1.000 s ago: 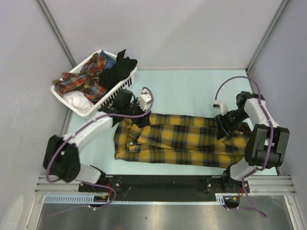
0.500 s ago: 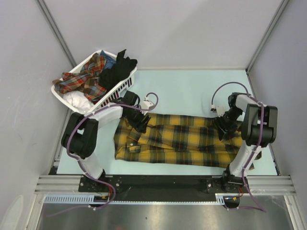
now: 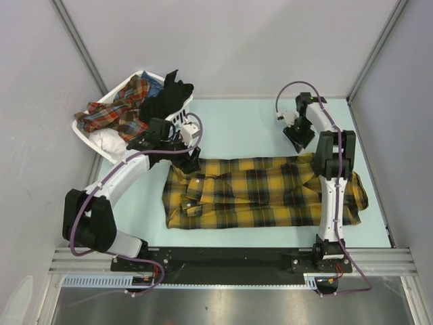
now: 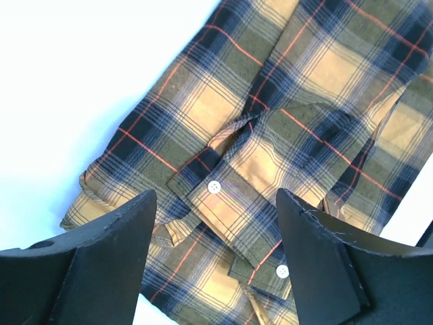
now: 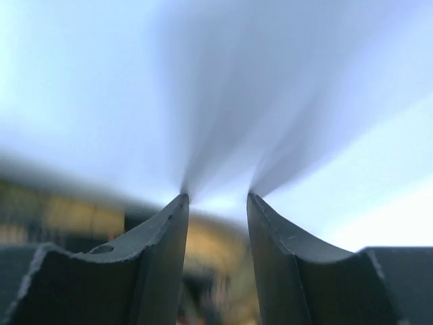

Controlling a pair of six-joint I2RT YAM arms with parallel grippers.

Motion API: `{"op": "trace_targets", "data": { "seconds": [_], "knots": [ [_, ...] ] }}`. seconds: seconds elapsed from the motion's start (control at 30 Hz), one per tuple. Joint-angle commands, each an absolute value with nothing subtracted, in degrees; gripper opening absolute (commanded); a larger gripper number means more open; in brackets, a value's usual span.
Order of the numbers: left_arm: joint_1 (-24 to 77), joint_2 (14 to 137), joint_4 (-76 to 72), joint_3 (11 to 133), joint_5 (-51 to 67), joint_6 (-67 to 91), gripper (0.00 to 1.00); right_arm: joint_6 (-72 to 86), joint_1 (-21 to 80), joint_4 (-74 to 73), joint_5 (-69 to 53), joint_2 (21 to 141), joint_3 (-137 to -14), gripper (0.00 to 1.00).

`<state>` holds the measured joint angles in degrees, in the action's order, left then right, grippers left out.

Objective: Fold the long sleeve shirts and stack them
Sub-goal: Fold the shirt

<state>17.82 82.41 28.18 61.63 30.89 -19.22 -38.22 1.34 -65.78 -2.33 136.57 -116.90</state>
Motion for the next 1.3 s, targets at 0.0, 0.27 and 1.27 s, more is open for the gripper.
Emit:
{"op": "trace_targets", "data": {
  "seconds": [0.0, 0.27, 1.27],
  "knots": [
    [17.93, 82.62, 29.44, 63.01, 32.17, -25.12, 0.77, -42.27, 5.89, -58.26, -4.22, 140.28, -123.84, 0.45],
    [18.1, 90.77, 30.41, 70.11, 31.21, -29.79, 0.77, -45.88, 1.85, -62.66, -8.88, 125.96, -113.74, 0.51],
    [19.16, 103.45, 38.5, 81.21, 28.39, -34.63, 0.79, -18.19, -29.0, -58.71, -28.92, 117.33, -95.37, 0.49]
  ]
}}
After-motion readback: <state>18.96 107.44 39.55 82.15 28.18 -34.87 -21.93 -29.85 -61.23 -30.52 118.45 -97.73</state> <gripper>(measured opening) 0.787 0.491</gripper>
